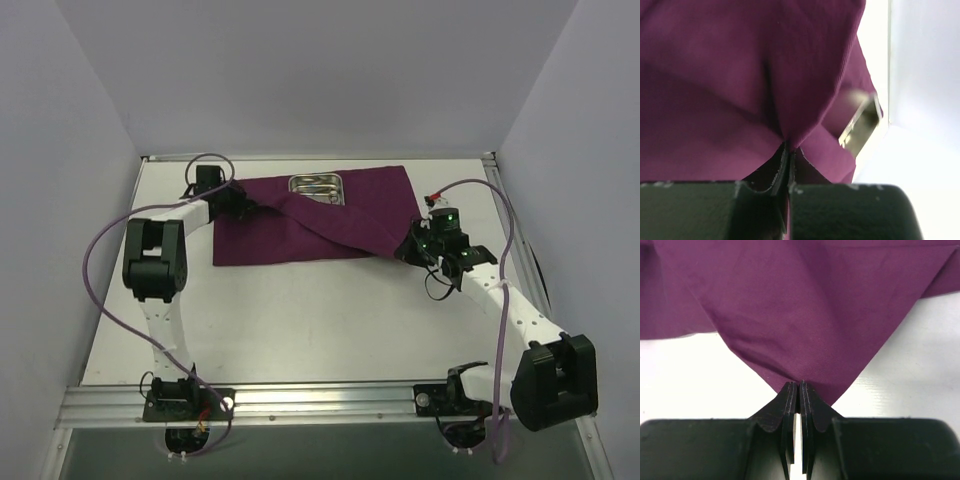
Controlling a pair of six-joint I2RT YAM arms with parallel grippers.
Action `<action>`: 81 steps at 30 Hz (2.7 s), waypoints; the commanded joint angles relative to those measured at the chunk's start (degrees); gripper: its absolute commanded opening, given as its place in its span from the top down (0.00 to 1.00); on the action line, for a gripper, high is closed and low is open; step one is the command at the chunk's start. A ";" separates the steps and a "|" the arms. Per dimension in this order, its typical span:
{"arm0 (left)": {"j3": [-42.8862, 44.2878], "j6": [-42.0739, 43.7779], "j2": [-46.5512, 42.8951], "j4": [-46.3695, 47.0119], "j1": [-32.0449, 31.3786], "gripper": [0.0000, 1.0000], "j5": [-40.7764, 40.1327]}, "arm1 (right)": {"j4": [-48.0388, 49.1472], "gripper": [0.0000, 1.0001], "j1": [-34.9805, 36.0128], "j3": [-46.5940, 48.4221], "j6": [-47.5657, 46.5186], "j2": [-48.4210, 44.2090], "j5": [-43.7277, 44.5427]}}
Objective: Open and lay out the surgical kit
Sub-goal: Open the surgical kit at the center of the board, then smooth out the surgical kit at the center of the board.
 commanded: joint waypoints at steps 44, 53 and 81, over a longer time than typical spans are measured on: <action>-51.46 5.86 -94.20 -33.67 -11.75 0.61 1.46 | -45.49 0.63 -6.97 9.15 5.20 -22.91 11.90; -50.32 9.56 -72.95 -19.70 -11.84 0.68 -0.30 | -27.50 0.30 -4.95 12.32 2.83 -10.18 -1.54; -46.88 8.60 -39.00 -13.09 -11.92 0.98 -8.21 | 12.07 1.00 38.73 12.84 4.67 35.18 8.11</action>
